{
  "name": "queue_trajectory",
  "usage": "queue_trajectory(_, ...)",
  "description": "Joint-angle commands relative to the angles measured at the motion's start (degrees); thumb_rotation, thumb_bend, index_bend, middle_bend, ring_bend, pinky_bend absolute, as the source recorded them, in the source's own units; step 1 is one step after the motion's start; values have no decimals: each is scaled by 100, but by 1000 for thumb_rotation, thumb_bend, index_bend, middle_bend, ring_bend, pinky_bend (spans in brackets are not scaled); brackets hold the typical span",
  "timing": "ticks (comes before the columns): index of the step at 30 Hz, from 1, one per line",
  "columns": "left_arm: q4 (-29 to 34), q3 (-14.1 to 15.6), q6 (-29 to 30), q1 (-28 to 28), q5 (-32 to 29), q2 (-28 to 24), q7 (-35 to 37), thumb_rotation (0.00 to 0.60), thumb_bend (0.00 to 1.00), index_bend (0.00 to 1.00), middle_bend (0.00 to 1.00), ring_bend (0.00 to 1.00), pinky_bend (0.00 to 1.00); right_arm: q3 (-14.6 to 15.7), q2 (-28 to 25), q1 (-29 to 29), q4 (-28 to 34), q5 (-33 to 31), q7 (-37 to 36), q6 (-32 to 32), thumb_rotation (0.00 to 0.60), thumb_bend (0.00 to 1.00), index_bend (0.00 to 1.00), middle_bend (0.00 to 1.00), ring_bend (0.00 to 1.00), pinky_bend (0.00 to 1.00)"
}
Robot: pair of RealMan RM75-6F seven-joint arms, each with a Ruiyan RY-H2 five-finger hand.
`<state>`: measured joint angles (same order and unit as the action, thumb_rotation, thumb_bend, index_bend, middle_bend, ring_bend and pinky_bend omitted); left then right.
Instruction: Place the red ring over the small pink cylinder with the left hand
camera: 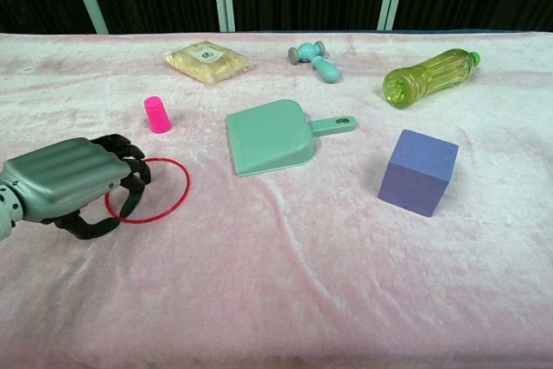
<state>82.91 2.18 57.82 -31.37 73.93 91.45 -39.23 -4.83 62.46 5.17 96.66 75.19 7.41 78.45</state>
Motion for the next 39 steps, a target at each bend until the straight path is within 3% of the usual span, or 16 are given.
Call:
queue_trajectory(1,4,-1,2,0,-2,-2,1,600,414,551,223,67,37,1,2,0,-2,4,3,3,600,287,65,79,190,318)
queue_trajectory(39,134,-89,20,-31,-55,-109,190,600,462,618,229,67,32,6,9,16,14,-21,-9,-42,600,288,64,79,195,319)
